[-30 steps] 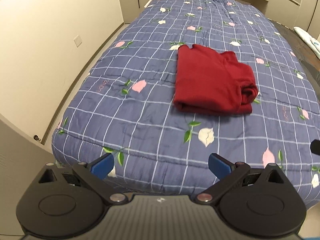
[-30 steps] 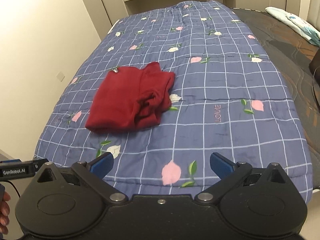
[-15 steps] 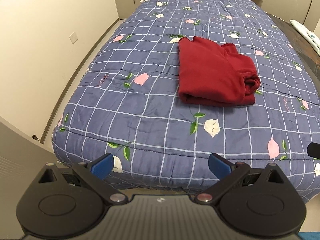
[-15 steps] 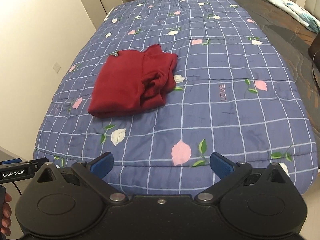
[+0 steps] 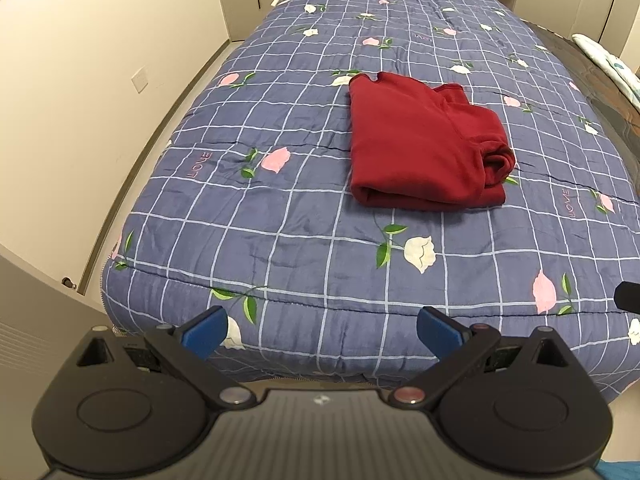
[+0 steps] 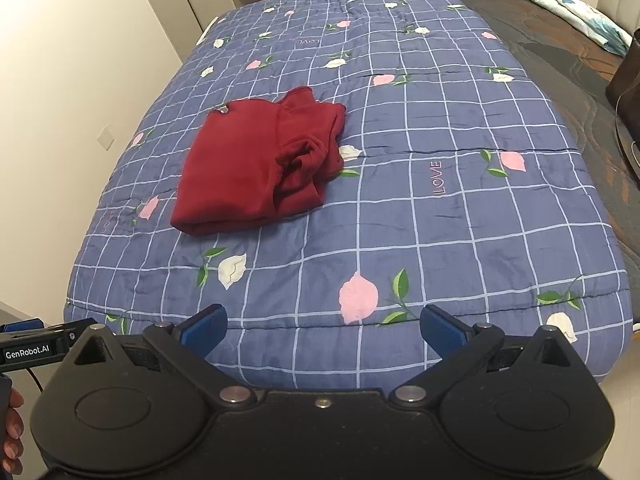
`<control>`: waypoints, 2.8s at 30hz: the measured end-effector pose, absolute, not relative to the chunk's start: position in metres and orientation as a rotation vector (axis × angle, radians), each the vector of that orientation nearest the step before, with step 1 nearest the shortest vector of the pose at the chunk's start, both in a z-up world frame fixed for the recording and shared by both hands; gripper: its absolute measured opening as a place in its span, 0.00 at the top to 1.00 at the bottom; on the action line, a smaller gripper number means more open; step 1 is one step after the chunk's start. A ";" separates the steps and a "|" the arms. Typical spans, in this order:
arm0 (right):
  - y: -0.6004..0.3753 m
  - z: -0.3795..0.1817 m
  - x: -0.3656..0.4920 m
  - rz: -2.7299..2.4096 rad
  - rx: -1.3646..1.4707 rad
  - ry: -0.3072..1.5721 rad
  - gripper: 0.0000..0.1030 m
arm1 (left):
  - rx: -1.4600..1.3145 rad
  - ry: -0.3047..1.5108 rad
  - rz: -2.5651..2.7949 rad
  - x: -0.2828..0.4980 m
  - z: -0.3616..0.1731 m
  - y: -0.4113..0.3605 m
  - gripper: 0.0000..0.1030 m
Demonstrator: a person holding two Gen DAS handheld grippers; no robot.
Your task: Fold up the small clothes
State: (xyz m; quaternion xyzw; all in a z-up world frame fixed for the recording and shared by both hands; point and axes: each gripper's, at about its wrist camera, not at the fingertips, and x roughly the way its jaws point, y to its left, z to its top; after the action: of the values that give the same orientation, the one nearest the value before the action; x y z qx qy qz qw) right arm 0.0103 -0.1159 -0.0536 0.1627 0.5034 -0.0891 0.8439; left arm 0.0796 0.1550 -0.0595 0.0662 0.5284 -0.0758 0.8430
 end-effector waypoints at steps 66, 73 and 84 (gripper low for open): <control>-0.124 -0.060 0.014 -0.197 0.355 1.072 0.01 | 0.162 1.132 -0.149 0.088 -0.064 0.152 0.01; -0.123 -0.060 0.014 -0.198 0.355 1.073 0.01 | 0.170 1.134 -0.176 0.091 -0.064 0.153 0.01; -0.125 -0.064 0.013 -0.209 0.360 1.074 0.01 | 0.179 1.143 -0.198 0.096 -0.066 0.155 0.01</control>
State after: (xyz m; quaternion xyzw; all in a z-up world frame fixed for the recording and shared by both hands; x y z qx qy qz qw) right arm 0.0132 -0.1249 -0.0636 0.1702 0.5078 -0.0990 0.8387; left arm 0.0958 0.1554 -0.0657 0.0845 0.5393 -0.0932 0.8327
